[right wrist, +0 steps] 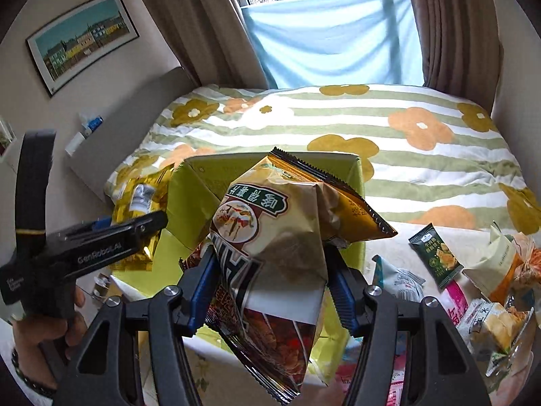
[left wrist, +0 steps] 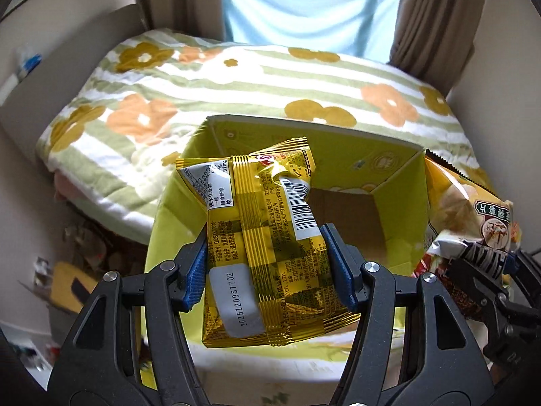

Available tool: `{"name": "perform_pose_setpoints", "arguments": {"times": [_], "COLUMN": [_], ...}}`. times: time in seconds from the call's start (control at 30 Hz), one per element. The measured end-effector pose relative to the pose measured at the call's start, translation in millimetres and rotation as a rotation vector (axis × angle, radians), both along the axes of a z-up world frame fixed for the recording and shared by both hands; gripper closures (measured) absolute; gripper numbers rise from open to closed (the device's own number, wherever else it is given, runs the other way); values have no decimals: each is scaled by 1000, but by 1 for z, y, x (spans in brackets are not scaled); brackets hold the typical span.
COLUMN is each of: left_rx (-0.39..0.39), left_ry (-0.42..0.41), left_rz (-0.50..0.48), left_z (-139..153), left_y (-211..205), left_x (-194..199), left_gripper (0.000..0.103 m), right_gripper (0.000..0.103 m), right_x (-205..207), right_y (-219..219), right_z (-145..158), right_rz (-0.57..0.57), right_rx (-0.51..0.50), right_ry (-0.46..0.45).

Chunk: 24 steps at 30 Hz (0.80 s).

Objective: Organize snacks
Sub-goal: 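Carry both bags over the cardboard box and release them inside, then withdraw both grippers from the box back toward the snack pile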

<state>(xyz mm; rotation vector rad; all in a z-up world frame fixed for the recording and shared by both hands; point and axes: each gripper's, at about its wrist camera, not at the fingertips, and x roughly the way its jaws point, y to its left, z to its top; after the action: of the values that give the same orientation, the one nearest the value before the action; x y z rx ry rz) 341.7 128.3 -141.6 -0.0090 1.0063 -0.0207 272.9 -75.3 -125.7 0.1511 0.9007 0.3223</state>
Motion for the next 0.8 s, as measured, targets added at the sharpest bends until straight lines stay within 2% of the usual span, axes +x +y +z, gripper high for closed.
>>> {"name": "perform_pose_setpoints", "arguments": {"times": [0.23,0.27,0.33,0.37,0.4,0.57,0.8], "left_rx": [29,25,34,53,70,110,67], "left_ry": [73,81,83,76,66,60,58], "left_rz": [-36,-36,-32,-26,-25,-42,3], "left_z": [-36,-39,-42,-42,-41,-41,-30], "left_y": [-8,-8,-8,-7,-8,-7,18], "left_x": [33,36,38,39,38,36,15], "left_gripper": [44,41,28,8,0,0,0], "right_gripper": [46,46,46,46,46,46,46], "right_x": [15,17,21,22,22,22,27], "right_y": [9,8,5,5,5,9,21], "right_z": [-24,-27,-32,-33,-34,-37,-44], "right_rz": [6,8,12,13,17,42,100], "right_rx": [-77,-75,-72,-73,-75,-103,-137], "right_ry": [60,71,89,93,97,110,137]}}
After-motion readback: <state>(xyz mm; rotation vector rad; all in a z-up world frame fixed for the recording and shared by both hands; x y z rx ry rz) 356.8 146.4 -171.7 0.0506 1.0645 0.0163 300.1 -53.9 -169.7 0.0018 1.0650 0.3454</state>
